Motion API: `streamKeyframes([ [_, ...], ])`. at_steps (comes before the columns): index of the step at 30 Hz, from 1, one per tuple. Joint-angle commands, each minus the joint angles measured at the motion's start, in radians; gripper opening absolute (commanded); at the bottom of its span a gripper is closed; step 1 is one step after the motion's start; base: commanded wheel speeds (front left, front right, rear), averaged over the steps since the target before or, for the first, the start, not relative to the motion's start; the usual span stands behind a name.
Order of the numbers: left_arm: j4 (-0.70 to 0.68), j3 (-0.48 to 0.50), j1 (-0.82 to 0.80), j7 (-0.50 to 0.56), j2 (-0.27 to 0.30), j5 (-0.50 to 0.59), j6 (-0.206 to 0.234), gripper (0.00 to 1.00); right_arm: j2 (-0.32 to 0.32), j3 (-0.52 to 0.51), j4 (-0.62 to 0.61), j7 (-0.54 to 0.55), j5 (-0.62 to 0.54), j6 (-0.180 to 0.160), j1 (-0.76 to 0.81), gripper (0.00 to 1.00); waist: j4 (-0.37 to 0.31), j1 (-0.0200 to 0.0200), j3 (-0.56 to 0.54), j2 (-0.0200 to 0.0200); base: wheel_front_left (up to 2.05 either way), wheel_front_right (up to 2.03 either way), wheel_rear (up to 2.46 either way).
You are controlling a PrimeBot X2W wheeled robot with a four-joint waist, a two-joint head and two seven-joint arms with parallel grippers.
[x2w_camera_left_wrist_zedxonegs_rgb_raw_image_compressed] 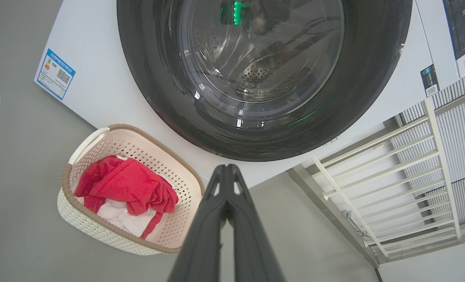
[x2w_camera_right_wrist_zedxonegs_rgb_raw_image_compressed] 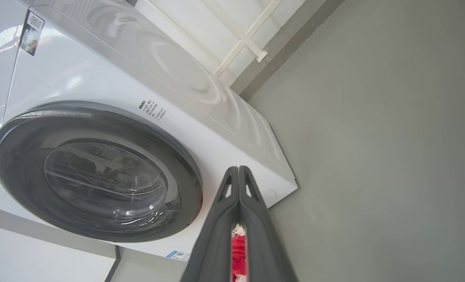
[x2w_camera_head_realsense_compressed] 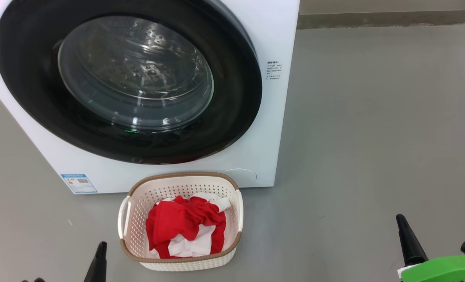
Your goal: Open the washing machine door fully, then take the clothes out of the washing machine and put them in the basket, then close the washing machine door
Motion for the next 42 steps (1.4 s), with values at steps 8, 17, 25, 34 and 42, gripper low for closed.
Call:
streamKeyframes([
  [8,-0.018,0.030,-0.055,0.027,0.004,-0.099,-0.004,0.00,-0.013,0.007,-0.029,0.027,0.094,-0.001,-0.059,0.00,0.000,-0.0001,0.000,0.0000,0.00,0.00,0.00],
  [17,-0.015,0.035,-0.072,0.053,0.001,-0.197,-0.005,0.00,-0.014,0.005,-0.031,0.054,0.187,-0.001,-0.078,0.00,0.000,-0.0001,-0.001,0.0000,0.00,0.00,0.00],
  [25,-0.013,0.040,-0.087,0.076,-0.002,-0.284,-0.005,0.00,-0.014,0.003,-0.033,0.077,0.269,-0.001,-0.094,0.00,0.000,-0.0001,-0.002,0.0000,0.00,0.00,0.00],
  [34,-0.011,0.046,-0.104,0.101,-0.005,-0.382,-0.006,0.00,-0.014,0.000,-0.035,0.104,0.362,-0.001,-0.112,0.00,-0.001,-0.0001,-0.002,0.0000,0.00,0.00,0.00],
  [42,-0.009,0.051,-0.119,0.124,-0.008,-0.469,-0.006,0.00,-0.014,-0.001,-0.036,0.127,0.445,-0.001,-0.129,0.00,-0.001,-0.0001,-0.003,0.0000,0.00,0.00,0.00],
])
